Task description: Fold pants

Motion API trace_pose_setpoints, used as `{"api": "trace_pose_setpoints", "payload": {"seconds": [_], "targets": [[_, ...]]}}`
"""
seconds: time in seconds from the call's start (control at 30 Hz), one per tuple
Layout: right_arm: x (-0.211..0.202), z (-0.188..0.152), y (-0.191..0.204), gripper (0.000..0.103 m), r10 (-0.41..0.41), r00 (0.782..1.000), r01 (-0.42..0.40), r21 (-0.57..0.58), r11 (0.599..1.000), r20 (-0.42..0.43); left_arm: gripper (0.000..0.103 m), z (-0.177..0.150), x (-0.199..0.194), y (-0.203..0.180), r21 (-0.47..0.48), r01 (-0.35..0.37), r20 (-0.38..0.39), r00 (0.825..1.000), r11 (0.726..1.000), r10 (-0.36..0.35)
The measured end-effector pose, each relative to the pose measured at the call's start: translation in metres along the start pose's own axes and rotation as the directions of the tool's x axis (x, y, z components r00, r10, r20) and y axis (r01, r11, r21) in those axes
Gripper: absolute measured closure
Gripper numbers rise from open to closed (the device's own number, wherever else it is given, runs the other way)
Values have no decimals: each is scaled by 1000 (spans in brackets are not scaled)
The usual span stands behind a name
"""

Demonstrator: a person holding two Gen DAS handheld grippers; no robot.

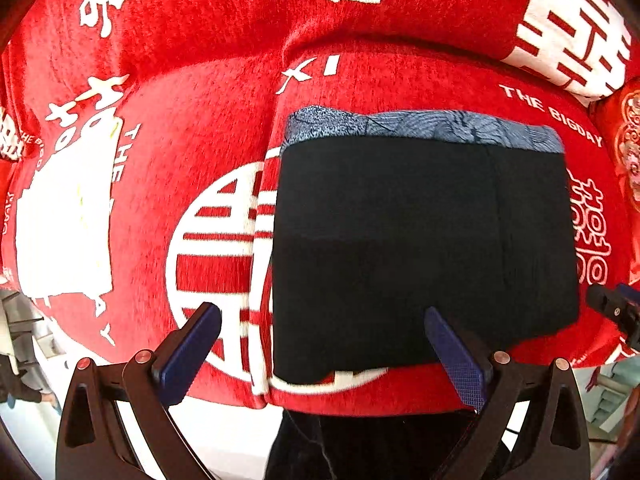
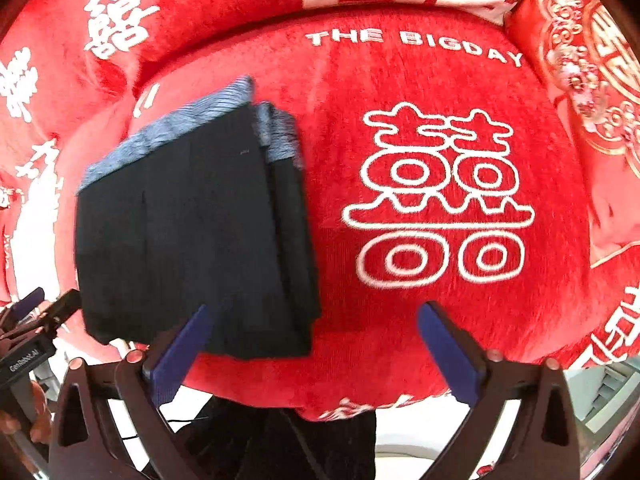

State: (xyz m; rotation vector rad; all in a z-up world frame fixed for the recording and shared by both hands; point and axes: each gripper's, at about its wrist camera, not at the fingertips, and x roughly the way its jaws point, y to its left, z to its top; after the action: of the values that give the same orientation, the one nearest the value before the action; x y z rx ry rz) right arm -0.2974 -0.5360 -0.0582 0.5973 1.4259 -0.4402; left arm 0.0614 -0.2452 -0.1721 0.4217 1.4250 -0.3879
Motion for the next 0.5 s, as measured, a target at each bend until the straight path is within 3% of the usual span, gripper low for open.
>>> {"api": "trace_pose_setpoints", "payload": {"seconds": [0.13, 0.27, 0.5], "targets": [[-17, -14, 19, 0, 16, 1000, -16, 12, 1000, 3, 1, -15, -20, 0, 22, -24, 38, 999, 999, 24], [-32, -22, 36, 0, 22, 1000, -21, 11, 1000, -18, 1, -24, -28, 3, 24, -32, 24, 999, 999, 32], [-58, -35, 64, 0, -18, 999, 20, -43, 999, 29, 1, -40, -53, 8, 34, -16, 28, 999, 999, 15]]}}
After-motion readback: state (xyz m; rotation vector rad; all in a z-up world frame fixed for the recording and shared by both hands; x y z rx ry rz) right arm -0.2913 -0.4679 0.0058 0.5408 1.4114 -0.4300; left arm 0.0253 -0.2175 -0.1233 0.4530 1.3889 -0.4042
